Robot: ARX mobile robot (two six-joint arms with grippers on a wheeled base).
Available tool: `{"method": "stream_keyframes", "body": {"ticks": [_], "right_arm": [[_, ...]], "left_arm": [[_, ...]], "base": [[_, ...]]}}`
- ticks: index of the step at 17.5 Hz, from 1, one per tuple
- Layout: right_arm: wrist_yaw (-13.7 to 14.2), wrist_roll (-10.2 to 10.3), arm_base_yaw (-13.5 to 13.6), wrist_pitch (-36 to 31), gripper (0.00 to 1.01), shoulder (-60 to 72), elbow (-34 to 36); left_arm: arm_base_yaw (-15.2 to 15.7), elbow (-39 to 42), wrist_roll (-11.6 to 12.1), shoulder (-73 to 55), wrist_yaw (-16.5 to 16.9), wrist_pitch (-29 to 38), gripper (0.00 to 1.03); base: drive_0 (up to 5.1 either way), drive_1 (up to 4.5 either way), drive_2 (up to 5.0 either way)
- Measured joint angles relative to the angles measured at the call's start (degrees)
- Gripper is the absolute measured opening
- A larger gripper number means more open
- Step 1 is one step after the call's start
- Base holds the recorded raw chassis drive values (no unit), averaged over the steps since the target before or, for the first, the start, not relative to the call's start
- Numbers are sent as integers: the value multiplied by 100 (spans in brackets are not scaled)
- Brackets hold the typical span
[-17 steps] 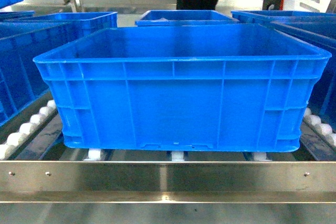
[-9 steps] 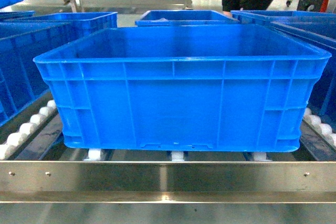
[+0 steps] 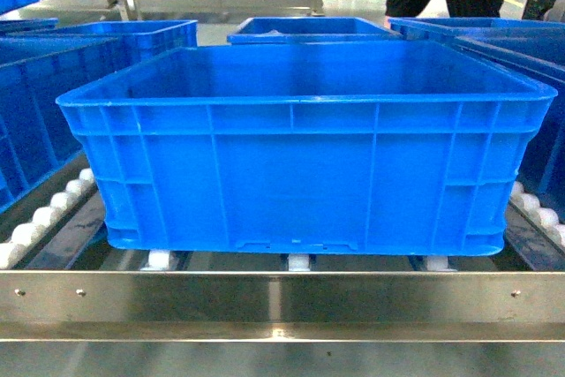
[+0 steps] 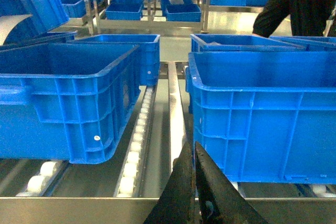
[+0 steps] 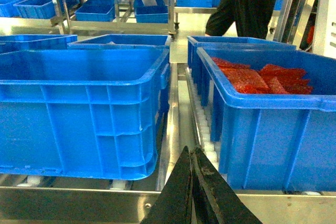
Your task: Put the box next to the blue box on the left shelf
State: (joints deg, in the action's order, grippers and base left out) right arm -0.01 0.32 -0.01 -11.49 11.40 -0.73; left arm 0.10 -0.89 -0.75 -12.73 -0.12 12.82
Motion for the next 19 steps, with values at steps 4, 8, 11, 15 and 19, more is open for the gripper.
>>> {"method": "stream_keyframes", "body": {"ticks": [4, 8, 11, 15, 19], "right_arm": [[-4, -2, 0, 1119, 2, -1119, -2], [-2, 0, 0, 1189, 2, -1113, -2], [-2, -4, 0, 1176, 26, -1113, -2], [-2, -2, 0, 1176, 98, -1113, -2], [-2, 0, 0, 1176, 98, -1113, -2]], "left_arm": [[-2, -4, 2, 708, 0, -940, 2], [-9, -2, 15, 1215, 13, -1294, 2], [-11, -2, 15, 1215, 11, -1311, 26], [-11, -2, 15, 1215, 11, -1311, 98], [-11, -2, 17, 1215, 11, -1311, 98]], "base": [[0, 0, 0], [0, 0, 0], [0, 0, 0], [0, 0, 0], [0, 0, 0]]}}
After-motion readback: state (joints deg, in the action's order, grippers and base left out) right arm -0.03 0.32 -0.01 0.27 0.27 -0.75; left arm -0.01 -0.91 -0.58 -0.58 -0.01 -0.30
